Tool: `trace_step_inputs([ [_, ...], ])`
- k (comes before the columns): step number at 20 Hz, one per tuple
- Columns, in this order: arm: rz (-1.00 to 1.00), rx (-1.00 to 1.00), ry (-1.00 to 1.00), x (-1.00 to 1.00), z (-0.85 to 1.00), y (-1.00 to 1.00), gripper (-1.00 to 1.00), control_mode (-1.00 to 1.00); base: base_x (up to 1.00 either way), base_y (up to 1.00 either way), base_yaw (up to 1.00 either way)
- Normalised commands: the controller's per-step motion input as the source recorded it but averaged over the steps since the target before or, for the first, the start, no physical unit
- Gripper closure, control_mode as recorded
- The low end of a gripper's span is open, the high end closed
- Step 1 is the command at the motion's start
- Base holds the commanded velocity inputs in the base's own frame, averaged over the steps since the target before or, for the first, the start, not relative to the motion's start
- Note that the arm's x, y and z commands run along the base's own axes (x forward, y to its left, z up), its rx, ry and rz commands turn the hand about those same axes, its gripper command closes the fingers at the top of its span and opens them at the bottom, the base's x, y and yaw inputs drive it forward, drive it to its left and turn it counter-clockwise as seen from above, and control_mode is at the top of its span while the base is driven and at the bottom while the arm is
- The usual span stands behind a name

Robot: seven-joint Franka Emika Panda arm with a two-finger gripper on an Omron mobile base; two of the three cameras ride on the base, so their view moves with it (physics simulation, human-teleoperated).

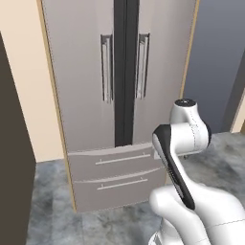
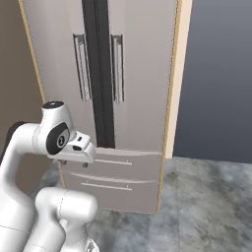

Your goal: Place one of the steaks on the plate and the other in the bowl. Then place the bowl in the fridge.

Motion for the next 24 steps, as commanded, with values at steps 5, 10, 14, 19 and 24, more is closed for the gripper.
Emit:
trace_step_inputs([
  [5, 0.00, 0.00, 0.00, 0.00, 0.00, 0.00, -1.00, 1.00, 0.29, 0.53, -0.10],
  [10, 0.00, 0.00, 0.00, 0.00, 0.00, 0.00, -1.00, 1.00, 0.26, 0.45, -0.06],
  [14, 0.00, 0.00, 0.00, 0.00, 0.00, 0.00, -1.00, 1.00, 0.45, -0.01, 0.00],
  [19, 0.00, 0.00, 0.00, 0.00, 0.00, 0.00, -1.00, 1.00, 0.06, -0.24, 0.00],
  [24, 0.00, 0.00, 0.00, 0.00, 0.00, 0.00, -1.00, 1.00, 0.00, -0.38, 0.00],
])
